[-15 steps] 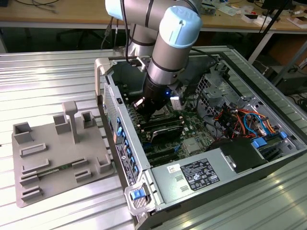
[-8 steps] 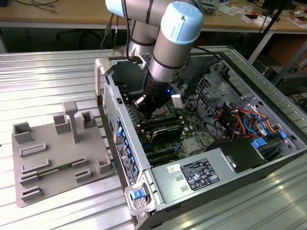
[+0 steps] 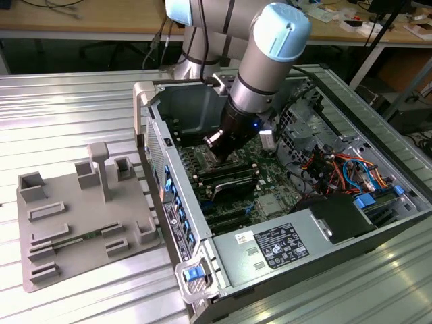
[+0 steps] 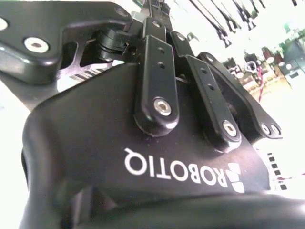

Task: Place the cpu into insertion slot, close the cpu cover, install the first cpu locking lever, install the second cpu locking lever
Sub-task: 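Install the second cpu locking lever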

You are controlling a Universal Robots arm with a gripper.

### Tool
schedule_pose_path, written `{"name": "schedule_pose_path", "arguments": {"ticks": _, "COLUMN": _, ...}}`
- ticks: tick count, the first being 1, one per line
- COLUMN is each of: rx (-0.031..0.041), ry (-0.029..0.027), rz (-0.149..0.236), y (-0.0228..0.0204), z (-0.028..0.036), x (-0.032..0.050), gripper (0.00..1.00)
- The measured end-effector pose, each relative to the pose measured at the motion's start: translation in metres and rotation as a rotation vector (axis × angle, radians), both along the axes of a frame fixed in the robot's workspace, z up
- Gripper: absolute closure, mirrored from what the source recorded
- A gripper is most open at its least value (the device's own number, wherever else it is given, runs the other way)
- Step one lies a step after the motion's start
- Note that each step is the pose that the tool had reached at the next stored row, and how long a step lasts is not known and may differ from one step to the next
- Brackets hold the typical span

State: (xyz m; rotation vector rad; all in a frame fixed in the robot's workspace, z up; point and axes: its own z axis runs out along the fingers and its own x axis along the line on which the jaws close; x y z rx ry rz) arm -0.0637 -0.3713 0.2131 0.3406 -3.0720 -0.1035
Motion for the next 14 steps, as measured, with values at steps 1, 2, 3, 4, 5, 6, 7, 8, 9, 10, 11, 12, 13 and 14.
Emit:
{"name": "schedule_pose_path", "arguments": {"ticks": 1, "rx": 0.0000, "ry": 0.0006, "rz": 0.000, "y": 0.0000, "z": 0.0014, "x": 0.0017, "gripper": 0.89}}
{"name": "schedule_pose_path", "arguments": {"ticks": 2, "rx": 0.0001, "ry": 0.0011, "rz": 0.000, "y": 0.0001, "z": 0.0033, "x": 0.0030, "gripper": 0.89}}
{"name": "schedule_pose_path", "arguments": {"ticks": 3, "rx": 0.0003, "ry": 0.0017, "rz": 0.000, "y": 0.0001, "z": 0.0060, "x": 0.0042, "gripper": 0.89}}
{"name": "schedule_pose_path", "arguments": {"ticks": 4, "rx": 0.0001, "ry": 0.0023, "rz": 0.000, "y": 0.0001, "z": 0.0104, "x": 0.0050, "gripper": 0.89}}
{"name": "schedule_pose_path", "arguments": {"ticks": 5, "rx": 0.0002, "ry": 0.0023, "rz": 0.000, "y": 0.0001, "z": 0.0131, "x": 0.0050, "gripper": 0.89}}
{"name": "schedule_pose_path", "arguments": {"ticks": 6, "rx": 0.0002, "ry": 0.0024, "rz": 0.000, "y": 0.0001, "z": 0.0151, "x": 0.0050, "gripper": 0.89}}
{"name": "schedule_pose_path", "arguments": {"ticks": 7, "rx": 0.0004, "ry": 0.0024, "rz": 0.000, "y": 0.0001, "z": 0.0167, "x": 0.0050, "gripper": 0.89}}
{"name": "schedule_pose_path", "arguments": {"ticks": 8, "rx": 0.0005, "ry": 0.0023, "rz": 0.000, "y": 0.0001, "z": 0.0170, "x": 0.0050, "gripper": 0.89}}
{"name": "schedule_pose_path", "arguments": {"ticks": 9, "rx": 0.0006, "ry": 0.0022, "rz": 0.000, "y": 0.0002, "z": 0.0170, "x": 0.0051, "gripper": 0.89}}
{"name": "schedule_pose_path", "arguments": {"ticks": 10, "rx": 0.0006, "ry": 0.0022, "rz": 0.000, "y": 0.0002, "z": 0.0170, "x": 0.0051, "gripper": 0.89}}
{"name": "schedule_pose_path", "arguments": {"ticks": 11, "rx": 0.0003, "ry": 0.0024, "rz": 0.000, "y": 0.0001, "z": 0.0172, "x": 0.0050, "gripper": 0.89}}
{"name": "schedule_pose_path", "arguments": {"ticks": 12, "rx": 0.0004, "ry": 0.0024, "rz": 0.000, "y": 0.0001, "z": 0.0173, "x": 0.0051, "gripper": 0.89}}
{"name": "schedule_pose_path", "arguments": {"ticks": 13, "rx": 0.0003, "ry": 0.0023, "rz": 0.000, "y": 0.0001, "z": 0.0174, "x": 0.0051, "gripper": 0.89}}
{"name": "schedule_pose_path", "arguments": {"ticks": 14, "rx": 0.0003, "ry": 0.0024, "rz": 0.000, "y": 0.0001, "z": 0.0174, "x": 0.0050, "gripper": 0.89}}
